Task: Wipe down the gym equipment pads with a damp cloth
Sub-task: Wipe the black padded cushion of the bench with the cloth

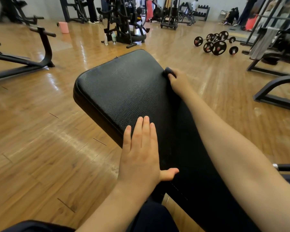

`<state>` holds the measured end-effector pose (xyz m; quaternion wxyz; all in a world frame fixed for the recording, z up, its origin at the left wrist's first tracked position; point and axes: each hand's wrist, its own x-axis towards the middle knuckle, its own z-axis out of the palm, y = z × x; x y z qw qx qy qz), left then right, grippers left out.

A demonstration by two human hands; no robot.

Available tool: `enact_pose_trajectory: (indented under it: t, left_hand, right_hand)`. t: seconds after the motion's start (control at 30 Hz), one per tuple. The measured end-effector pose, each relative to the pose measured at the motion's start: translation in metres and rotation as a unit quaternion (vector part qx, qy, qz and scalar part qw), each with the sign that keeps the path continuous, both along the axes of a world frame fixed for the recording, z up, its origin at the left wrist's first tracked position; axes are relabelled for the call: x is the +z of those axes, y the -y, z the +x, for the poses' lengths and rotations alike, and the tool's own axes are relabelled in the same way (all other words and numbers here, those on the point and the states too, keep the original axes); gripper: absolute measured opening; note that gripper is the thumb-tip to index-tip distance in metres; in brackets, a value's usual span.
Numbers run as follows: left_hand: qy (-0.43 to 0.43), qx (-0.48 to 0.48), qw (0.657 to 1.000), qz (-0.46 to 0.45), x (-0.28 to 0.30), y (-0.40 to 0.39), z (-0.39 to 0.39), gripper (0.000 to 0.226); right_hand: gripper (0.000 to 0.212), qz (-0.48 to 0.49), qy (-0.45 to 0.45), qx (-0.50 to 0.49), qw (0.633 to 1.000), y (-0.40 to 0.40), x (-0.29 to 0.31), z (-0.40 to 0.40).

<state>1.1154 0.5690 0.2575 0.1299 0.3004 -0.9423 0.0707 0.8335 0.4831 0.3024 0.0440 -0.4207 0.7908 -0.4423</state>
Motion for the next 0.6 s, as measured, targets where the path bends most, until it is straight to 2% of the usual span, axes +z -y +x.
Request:
enact_pose_trajectory:
  t: [0.1, 0.2, 0.37, 0.43, 0.6]
  left_hand:
    - [-0.002, 0.004, 1.000, 0.003, 0.001, 0.001, 0.001, 0.124]
    - [0.009, 0.006, 1.000, 0.007, 0.004, 0.001, 0.002, 0.116]
    - [0.014, 0.006, 1.000, 0.027, 0.005, -0.002, 0.002, 0.111]
    - [0.007, 0.002, 1.000, 0.027, 0.004, -0.001, 0.001, 0.111]
    - [0.013, -0.001, 0.999, 0.036, 0.005, 0.000, 0.000, 0.112]
  right_hand:
    - [0.034, -0.018, -0.007, 0.050, 0.999, 0.021, 0.026, 0.010]
    - [0.035, -0.026, -0.002, 0.070, 0.997, 0.022, 0.027, 0.009]
    - [0.033, -0.011, 0.027, 0.045, 0.999, -0.030, 0.000, 0.001]
    - [0.033, -0.008, 0.011, 0.041, 0.999, -0.048, -0.010, -0.001]
    - [0.028, 0.017, 0.017, 0.065, 0.998, -0.033, 0.009, 0.000]
